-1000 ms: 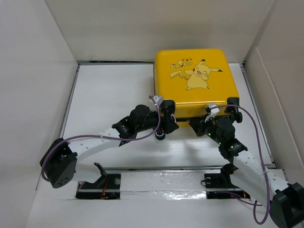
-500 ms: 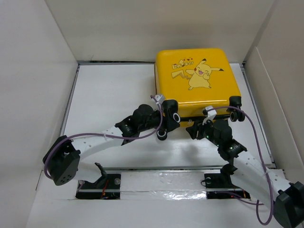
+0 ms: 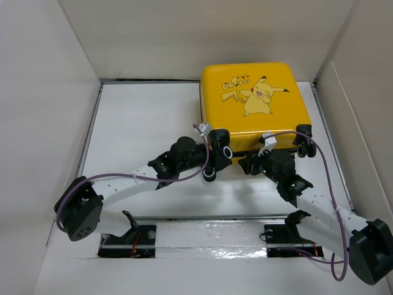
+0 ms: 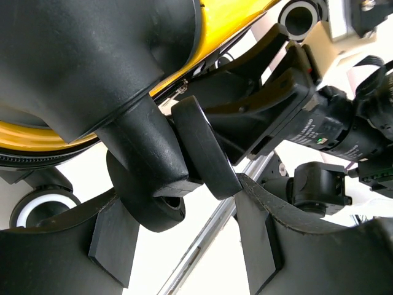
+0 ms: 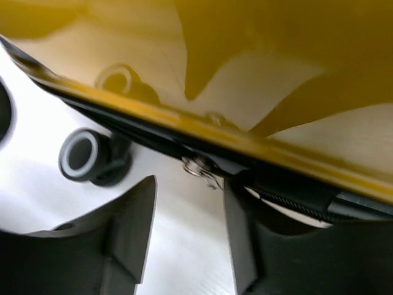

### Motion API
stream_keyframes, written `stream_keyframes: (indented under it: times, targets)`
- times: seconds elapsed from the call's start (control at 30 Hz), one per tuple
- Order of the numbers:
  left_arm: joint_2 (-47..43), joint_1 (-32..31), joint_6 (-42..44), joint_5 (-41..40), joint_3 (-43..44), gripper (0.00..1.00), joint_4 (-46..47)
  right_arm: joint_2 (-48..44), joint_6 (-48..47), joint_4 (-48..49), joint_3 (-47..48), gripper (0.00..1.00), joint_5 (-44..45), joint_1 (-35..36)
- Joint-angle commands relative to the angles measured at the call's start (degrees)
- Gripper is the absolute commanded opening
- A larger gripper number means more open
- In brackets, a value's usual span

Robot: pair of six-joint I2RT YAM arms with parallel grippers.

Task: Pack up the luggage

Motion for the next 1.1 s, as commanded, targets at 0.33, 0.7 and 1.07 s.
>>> stream_keyframes:
  times: [0.33,0.7,1.07]
  targets:
    - [-5.5,-0.2,2.4,-1.9,-0.7,0.00,9.1,2.4,0.4,8.4,3.8,0.00,4.6,0.3]
    - [-9.0,2.8,3.1,-2.5,-2.4,0.00,8.0,-11.6,1.2,-7.5,1.1,0.00,17.4,-0.3]
    - [-9.2,2.8,3.8,-0.9,-1.6,0.00,6.9,-17.3,2.1,-15.4,0.6,0.00,19.5,-0.3]
